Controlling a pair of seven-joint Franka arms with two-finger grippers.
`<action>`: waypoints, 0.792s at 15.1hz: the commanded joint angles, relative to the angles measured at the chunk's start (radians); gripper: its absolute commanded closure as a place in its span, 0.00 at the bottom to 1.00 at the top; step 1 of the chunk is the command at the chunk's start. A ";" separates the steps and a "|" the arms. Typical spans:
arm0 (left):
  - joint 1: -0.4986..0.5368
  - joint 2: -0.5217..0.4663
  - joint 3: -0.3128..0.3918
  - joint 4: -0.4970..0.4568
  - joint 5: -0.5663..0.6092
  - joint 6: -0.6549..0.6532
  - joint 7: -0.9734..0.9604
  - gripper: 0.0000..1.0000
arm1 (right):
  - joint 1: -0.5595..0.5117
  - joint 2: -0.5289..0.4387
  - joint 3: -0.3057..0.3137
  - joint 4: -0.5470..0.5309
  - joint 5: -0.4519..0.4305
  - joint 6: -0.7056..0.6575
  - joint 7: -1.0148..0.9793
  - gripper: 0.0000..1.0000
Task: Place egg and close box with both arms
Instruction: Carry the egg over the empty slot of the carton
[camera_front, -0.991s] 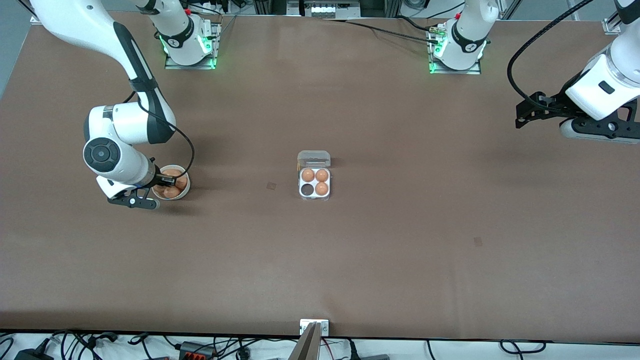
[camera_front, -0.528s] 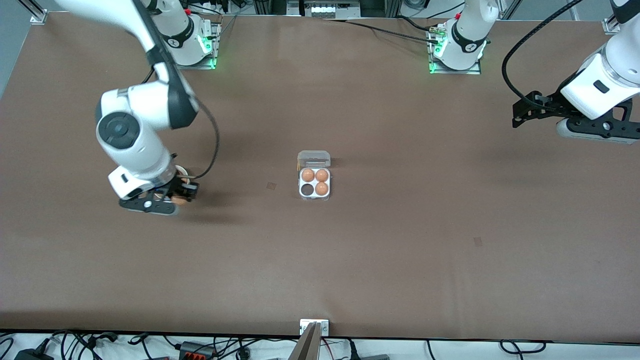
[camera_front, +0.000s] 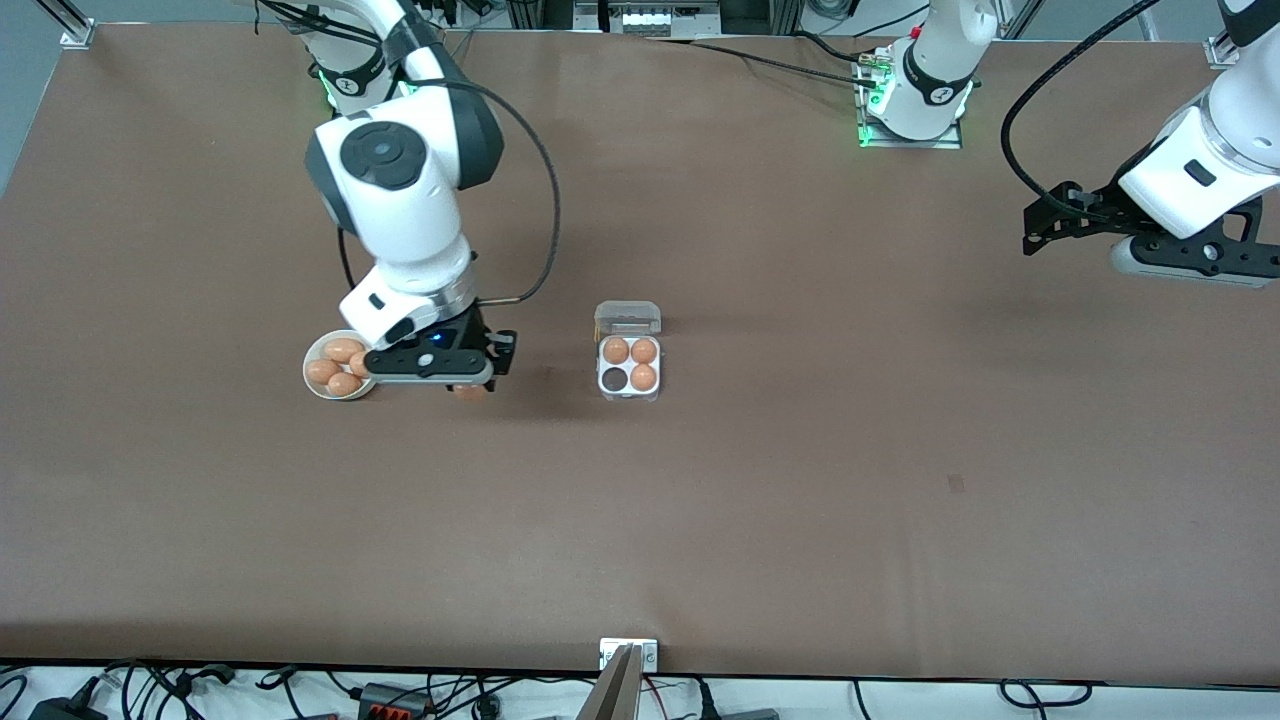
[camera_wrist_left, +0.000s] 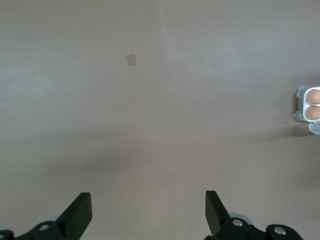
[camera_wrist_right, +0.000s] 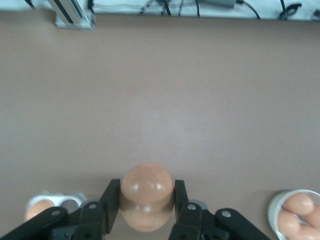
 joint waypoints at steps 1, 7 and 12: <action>0.001 0.013 -0.005 0.029 0.017 -0.018 0.004 0.00 | 0.039 0.036 -0.011 0.017 -0.060 0.075 0.120 0.91; 0.003 0.012 -0.003 0.031 0.019 -0.017 0.004 0.00 | 0.114 0.107 -0.012 0.009 -0.316 0.179 0.471 0.91; 0.003 0.013 -0.005 0.029 0.017 -0.017 0.004 0.00 | 0.183 0.156 -0.020 0.017 -0.509 0.181 0.739 0.91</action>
